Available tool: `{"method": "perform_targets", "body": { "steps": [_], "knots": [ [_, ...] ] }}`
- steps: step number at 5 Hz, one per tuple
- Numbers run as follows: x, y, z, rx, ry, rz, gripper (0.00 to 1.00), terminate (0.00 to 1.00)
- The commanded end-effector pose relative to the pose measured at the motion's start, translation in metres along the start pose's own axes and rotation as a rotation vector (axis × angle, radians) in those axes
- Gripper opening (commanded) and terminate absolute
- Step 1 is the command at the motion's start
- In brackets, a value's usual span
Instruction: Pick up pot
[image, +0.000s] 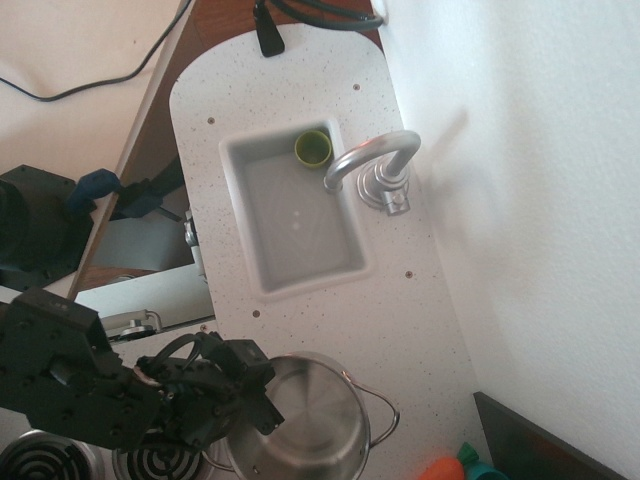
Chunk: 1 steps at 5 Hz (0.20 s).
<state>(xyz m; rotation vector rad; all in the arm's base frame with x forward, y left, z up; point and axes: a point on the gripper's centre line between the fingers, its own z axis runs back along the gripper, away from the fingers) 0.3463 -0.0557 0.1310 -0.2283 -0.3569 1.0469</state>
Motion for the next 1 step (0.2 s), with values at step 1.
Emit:
{"method": "perform_targets", "body": {
  "steps": [1],
  "knots": [
    [0.0124,-0.0188,0.0262,-0.091,-0.042,0.004,0.0,1.0]
  ]
}}
